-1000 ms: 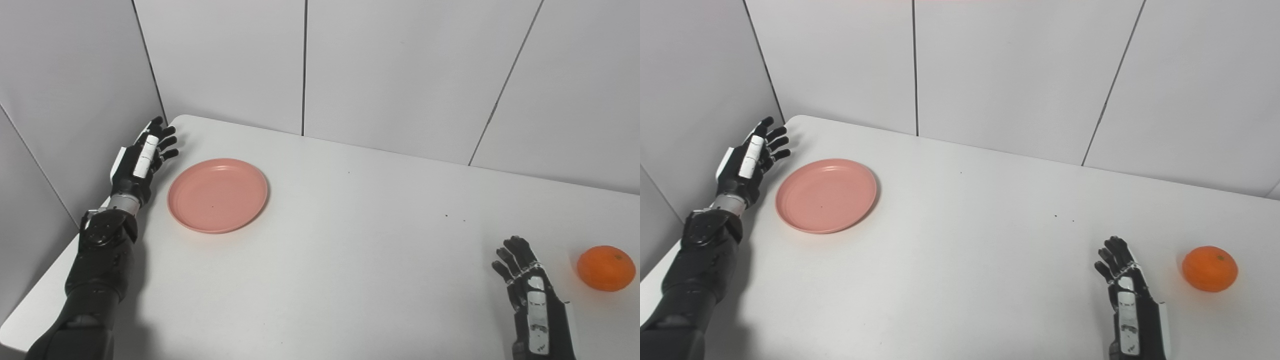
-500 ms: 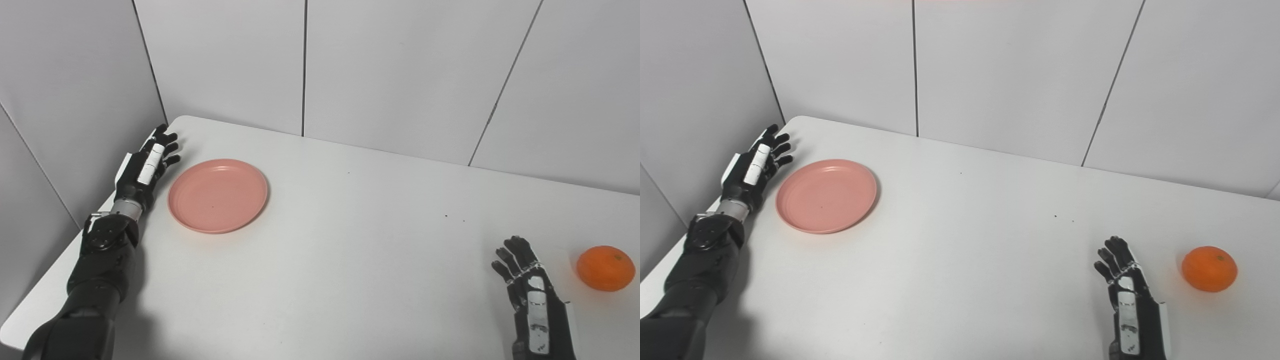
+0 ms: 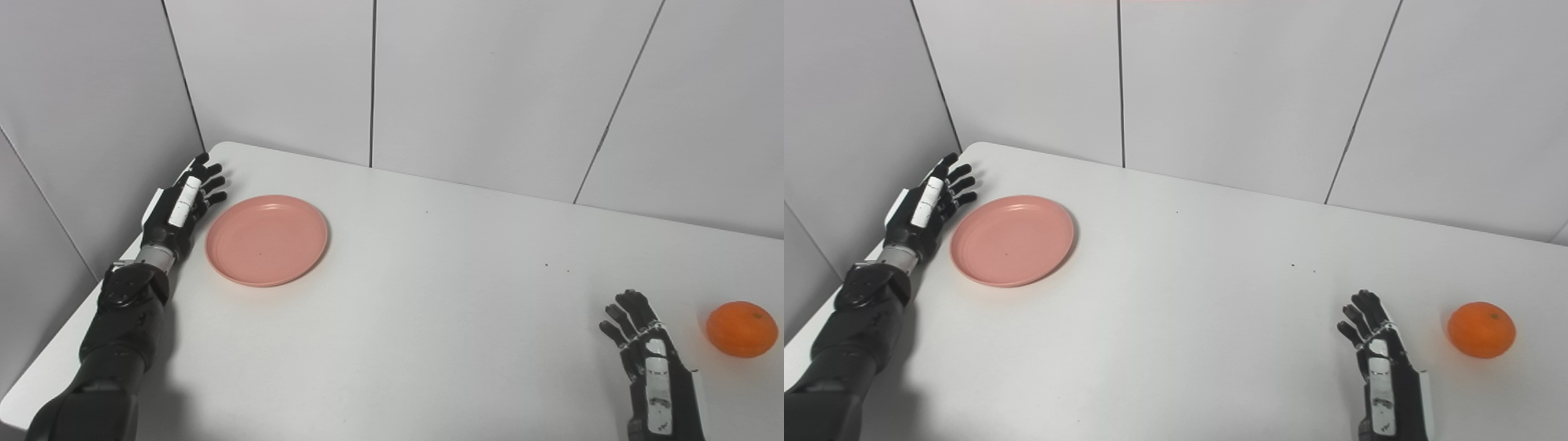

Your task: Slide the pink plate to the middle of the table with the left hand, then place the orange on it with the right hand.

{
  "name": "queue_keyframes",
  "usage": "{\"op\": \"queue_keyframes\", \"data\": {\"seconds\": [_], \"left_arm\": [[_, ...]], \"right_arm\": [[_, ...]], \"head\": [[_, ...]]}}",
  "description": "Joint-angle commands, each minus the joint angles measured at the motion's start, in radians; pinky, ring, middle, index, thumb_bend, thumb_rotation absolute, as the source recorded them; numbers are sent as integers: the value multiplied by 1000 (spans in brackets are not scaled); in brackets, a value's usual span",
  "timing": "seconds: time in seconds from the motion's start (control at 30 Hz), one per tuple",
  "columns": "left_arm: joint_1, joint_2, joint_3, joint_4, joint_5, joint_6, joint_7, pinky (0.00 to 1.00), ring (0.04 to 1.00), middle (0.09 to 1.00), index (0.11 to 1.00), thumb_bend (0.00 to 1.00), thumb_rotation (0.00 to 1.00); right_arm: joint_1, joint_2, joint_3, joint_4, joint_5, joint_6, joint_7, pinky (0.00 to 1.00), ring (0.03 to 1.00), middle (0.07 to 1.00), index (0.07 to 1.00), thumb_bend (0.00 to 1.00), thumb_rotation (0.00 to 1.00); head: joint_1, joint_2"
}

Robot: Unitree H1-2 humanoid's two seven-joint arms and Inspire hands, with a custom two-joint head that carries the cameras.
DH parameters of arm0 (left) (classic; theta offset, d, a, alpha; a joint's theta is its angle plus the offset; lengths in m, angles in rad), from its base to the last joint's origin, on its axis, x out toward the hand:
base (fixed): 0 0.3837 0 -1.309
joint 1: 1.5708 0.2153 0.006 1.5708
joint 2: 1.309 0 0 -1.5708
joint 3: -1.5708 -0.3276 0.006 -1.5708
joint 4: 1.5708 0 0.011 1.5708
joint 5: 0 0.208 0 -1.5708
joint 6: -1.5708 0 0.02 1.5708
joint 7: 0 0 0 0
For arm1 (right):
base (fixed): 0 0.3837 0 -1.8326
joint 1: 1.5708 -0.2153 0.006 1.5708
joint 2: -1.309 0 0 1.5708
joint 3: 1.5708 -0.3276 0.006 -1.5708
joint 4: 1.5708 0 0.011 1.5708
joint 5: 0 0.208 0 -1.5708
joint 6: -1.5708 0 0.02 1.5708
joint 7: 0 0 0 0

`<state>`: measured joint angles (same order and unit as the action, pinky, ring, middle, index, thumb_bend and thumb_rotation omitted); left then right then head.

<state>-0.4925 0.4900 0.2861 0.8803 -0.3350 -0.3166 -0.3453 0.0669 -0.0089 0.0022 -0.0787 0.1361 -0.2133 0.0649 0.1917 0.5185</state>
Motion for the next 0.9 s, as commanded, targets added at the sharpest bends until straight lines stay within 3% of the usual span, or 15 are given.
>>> {"op": "queue_keyframes", "data": {"seconds": [0.0,0.2,0.6,0.87], "left_arm": [[3,-15,-17,-47,-5,35,-28,813,897,901,925,951,798],[36,-36,-26,-139,-15,93,-35,788,867,854,929,946,797],[64,-63,-33,-278,-33,224,-18,753,880,863,950,946,845],[85,-108,-31,-349,-19,256,28,745,874,889,966,948,854]], "right_arm": [[51,14,4,69,4,3,2,833,859,869,843,766,878],[51,16,4,67,5,1,4,827,858,868,841,760,883],[46,18,3,65,7,7,3,834,856,869,843,762,872],[49,21,5,56,0,14,-2,826,852,868,843,762,874]], "head": [[-2,1],[-6,2],[-8,3],[-14,8]]}}
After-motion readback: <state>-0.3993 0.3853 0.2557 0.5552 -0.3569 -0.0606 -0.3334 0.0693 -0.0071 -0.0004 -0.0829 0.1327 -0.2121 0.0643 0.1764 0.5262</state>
